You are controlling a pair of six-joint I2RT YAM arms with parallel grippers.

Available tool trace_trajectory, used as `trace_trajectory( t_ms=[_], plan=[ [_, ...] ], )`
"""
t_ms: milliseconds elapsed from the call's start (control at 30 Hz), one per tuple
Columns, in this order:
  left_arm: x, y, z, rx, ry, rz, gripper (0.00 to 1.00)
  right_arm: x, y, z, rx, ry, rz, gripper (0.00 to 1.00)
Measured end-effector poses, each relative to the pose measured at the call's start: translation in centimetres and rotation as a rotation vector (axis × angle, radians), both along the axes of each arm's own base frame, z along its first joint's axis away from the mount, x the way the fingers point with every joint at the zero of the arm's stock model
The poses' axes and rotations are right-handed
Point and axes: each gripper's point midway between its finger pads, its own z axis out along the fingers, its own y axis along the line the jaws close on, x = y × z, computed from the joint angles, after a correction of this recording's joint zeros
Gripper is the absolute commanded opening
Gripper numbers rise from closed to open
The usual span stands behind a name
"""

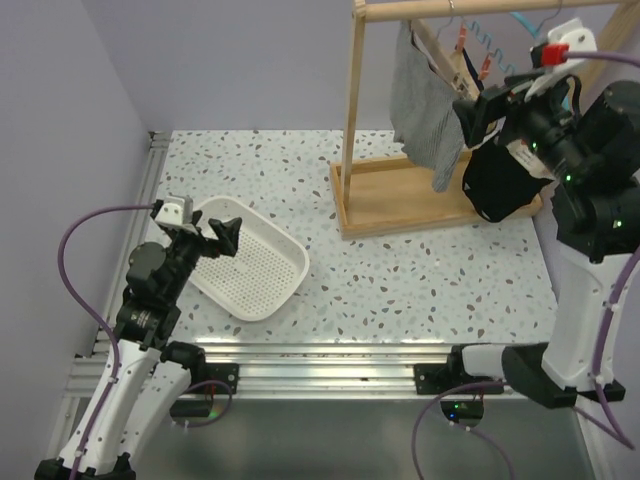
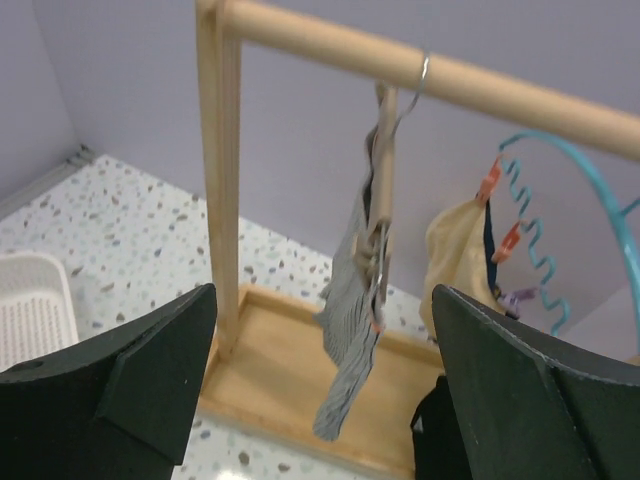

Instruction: Remove the underwear clipped to the hanger

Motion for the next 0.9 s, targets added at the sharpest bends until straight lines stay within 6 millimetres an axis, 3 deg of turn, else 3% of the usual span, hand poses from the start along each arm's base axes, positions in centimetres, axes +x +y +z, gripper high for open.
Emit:
trace_trajectory(
  t_ms=[67, 167, 367, 500, 900],
  plan=[
    [0.0, 0.0, 0.0, 0.000, -0.001, -0.002, 1.00, 2.2, 0.2, 3.2, 0.033, -0.057, -0.005, 0.90],
    [-0.1, 0.0, 0.2, -0.002, -0.006, -0.002, 1.00, 5.5, 0.3, 5.4, 0.067, -0.099, -0.021, 0.88],
    [-0.1, 0.0, 0.1, -0.001, -0.006, -0.001, 1.00, 12.7, 0.2, 1.5, 0.105, 0.010, -0.077, 0.81],
    [-0.1, 0.0, 0.1, 0.000, -0.003, -0.001, 1.00, 15.4, 0.4, -0.1, 0.118, 0.045, -0.085, 0.78],
    [0.2, 0.1, -0.4, 0.011, 0.011, 0.006, 1.00, 18.6, 0.5, -2.3, 0.130, 0.087, -0.095, 0.60]
  ],
)
